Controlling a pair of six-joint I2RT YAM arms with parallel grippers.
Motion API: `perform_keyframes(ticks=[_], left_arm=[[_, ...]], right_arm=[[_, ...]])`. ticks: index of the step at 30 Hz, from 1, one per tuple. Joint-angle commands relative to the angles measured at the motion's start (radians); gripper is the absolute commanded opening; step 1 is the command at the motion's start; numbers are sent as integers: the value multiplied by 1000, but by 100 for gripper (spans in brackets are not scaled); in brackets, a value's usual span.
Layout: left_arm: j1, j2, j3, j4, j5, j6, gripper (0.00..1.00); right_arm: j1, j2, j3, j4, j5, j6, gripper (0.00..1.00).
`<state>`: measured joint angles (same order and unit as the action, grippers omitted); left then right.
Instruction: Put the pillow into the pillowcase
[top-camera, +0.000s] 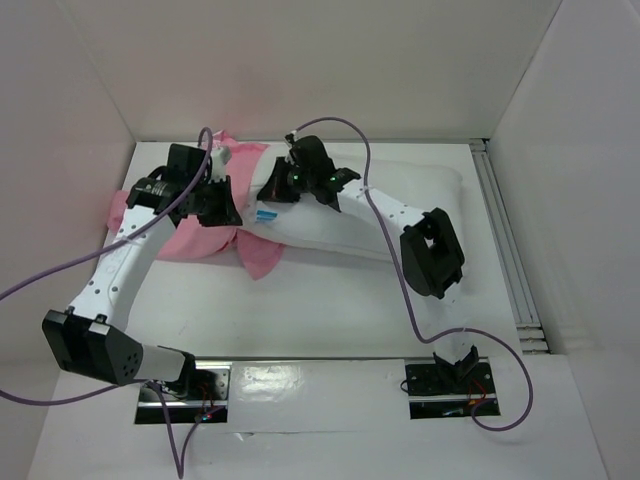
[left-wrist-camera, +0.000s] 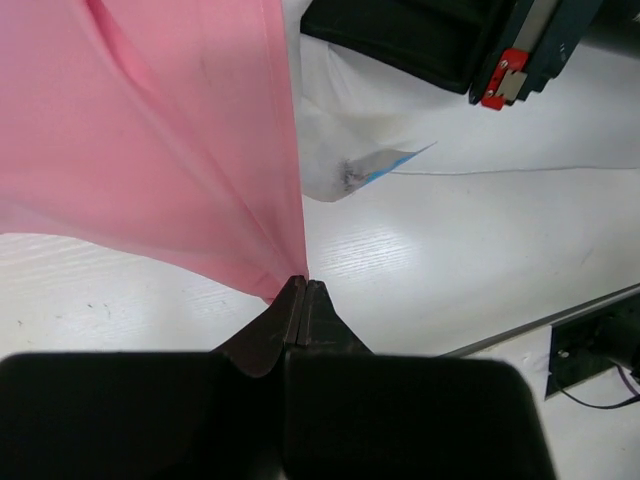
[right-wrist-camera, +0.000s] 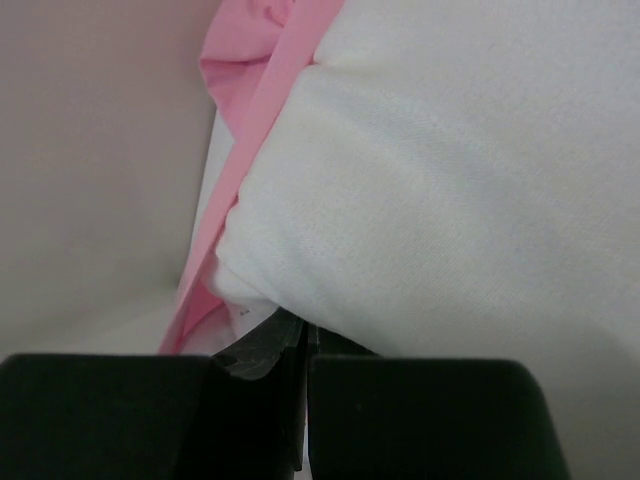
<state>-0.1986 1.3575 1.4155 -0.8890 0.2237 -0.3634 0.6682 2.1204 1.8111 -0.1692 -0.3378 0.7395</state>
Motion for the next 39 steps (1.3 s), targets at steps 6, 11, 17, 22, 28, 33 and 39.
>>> perform_keyframes(ticks=[6, 11, 17, 22, 28, 33, 39], left_arm=[[-128, 5, 59, -188, -38, 32, 0], [-160, -10, 96, -186, 95, 44, 0], [-140, -44, 155, -111, 344, 66, 0], [-119, -18, 181, -111, 427, 66, 0], [-110, -9, 160, -68, 419, 14, 0], [-36, 9, 160, -68, 273, -60, 8], [117, -21, 138, -24, 250, -112, 49]], right_arm=[[-96, -149, 33, 243, 82, 83, 0], [-96, -168, 33, 275, 91, 109, 0], [-68, -106, 57, 218, 91, 72, 0], [-6, -27, 13, 200, 115, 52, 0], [37, 32, -1, 200, 105, 61, 0], [47, -109, -177, 275, 105, 74, 0], [56, -264, -397, 260, 115, 52, 7]])
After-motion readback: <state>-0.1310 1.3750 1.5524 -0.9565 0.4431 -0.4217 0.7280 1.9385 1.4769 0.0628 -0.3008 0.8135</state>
